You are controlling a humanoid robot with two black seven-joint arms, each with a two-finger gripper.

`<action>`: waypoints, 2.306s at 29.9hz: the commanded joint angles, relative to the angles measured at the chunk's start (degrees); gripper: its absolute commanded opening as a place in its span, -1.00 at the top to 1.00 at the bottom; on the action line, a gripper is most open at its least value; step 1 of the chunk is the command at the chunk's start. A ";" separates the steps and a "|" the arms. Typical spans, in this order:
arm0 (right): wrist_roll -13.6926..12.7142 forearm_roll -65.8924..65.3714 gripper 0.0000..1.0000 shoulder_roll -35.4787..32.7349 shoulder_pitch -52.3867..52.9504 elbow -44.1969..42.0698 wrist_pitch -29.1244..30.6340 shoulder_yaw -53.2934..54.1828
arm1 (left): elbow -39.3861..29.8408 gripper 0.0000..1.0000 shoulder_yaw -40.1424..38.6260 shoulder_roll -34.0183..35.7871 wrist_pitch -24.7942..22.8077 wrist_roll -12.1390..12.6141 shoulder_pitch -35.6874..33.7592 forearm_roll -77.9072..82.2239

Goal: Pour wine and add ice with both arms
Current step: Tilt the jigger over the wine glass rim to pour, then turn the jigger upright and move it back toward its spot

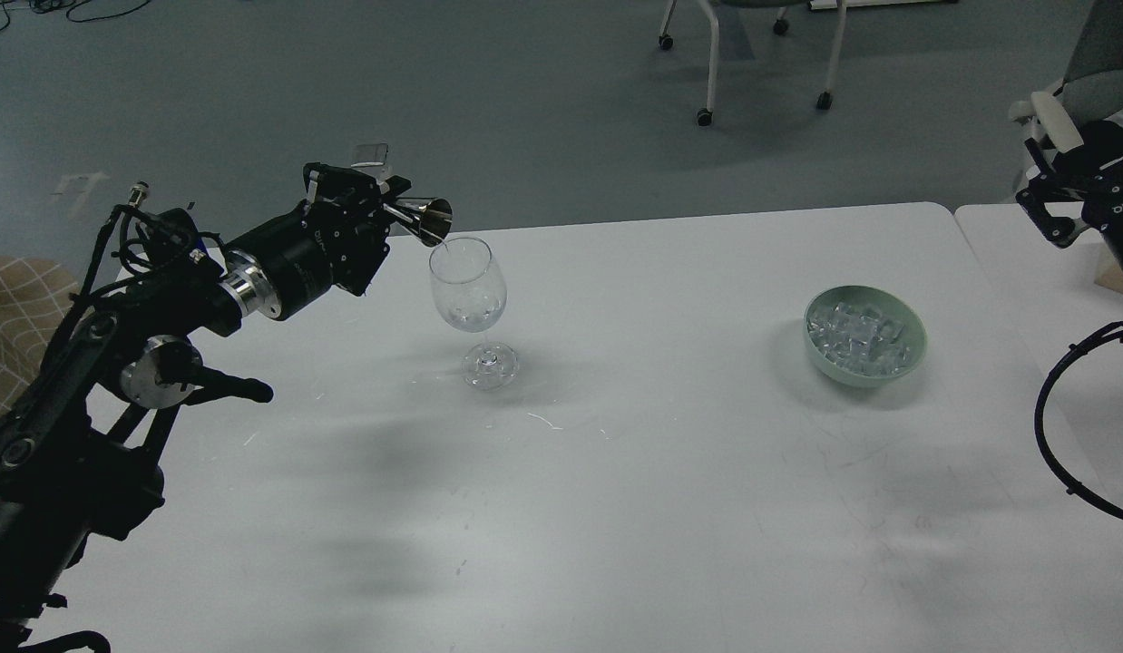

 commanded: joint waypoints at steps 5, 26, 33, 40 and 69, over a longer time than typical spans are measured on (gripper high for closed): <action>0.08 0.09 -1.00 -0.01 0.00 -0.02 0.00 0.09 | -5.98 1.00 -0.07 0.35 0.83 6.56 -1.46 4.66; 0.17 0.09 -1.00 -0.09 -0.96 0.16 0.09 0.88 | -5.45 1.00 0.02 1.76 0.22 4.71 -2.34 13.81; 0.17 0.09 -1.00 -0.09 -1.31 0.25 0.09 0.97 | -6.07 1.00 0.02 2.11 0.04 4.80 -2.25 13.81; 0.17 0.09 -1.00 -0.18 -1.40 0.25 0.09 1.06 | -6.15 1.00 -0.07 2.64 0.04 4.80 -2.34 13.73; 0.08 0.09 -1.00 -0.53 -2.46 1.30 0.00 1.68 | -7.56 1.00 -18.86 -0.78 3.20 5.59 17.25 -28.10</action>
